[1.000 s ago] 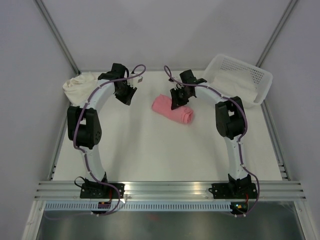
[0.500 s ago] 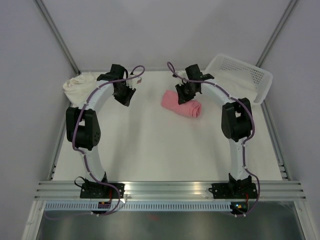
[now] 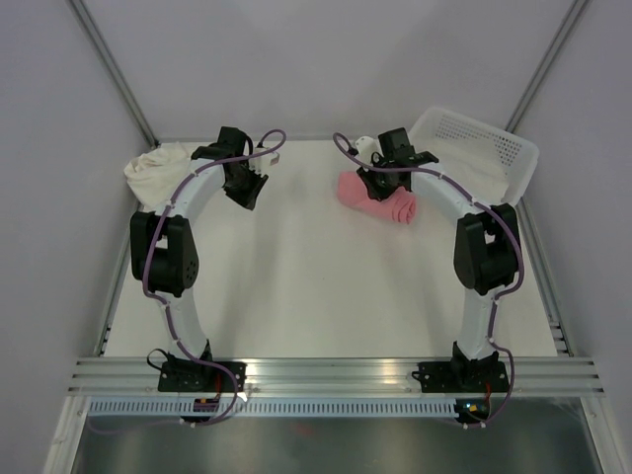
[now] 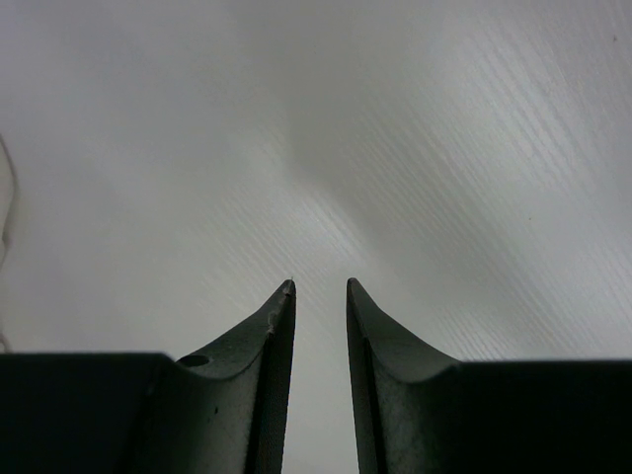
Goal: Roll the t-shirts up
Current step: Place the rolled tshirt into the container
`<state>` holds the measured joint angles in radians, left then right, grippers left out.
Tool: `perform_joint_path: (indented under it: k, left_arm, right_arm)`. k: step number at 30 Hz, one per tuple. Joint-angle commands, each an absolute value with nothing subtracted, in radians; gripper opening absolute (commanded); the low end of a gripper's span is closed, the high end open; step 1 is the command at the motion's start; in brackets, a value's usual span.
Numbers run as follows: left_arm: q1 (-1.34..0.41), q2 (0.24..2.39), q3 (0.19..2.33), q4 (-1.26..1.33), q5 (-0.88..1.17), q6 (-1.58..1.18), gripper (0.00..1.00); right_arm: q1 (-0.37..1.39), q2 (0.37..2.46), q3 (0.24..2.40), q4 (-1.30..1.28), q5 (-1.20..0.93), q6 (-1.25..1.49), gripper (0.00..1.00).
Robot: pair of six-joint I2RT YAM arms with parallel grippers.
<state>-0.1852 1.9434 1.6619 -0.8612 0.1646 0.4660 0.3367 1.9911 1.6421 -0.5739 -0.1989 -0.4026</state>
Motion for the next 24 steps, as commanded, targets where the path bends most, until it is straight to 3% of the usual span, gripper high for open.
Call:
perform_joint_path:
  k: [1, 17, 24]
  left_arm:
    - [-0.178, 1.910, 1.655, -0.850, 0.156, 0.488, 0.33]
    - [-0.178, 1.913, 1.654, -0.845, 0.152, 0.489, 0.33]
    - [-0.178, 1.908, 1.674, -0.845, 0.143, 0.488, 0.33]
  right_arm:
    - [0.336, 1.928, 1.643, -0.485, -0.164, -0.505, 0.00]
    - [0.256, 1.821, 1.667, -0.285, -0.173, -0.686, 0.00]
    - [0.088, 1.865, 1.744, -0.230, -0.266, -0.808, 0.00]
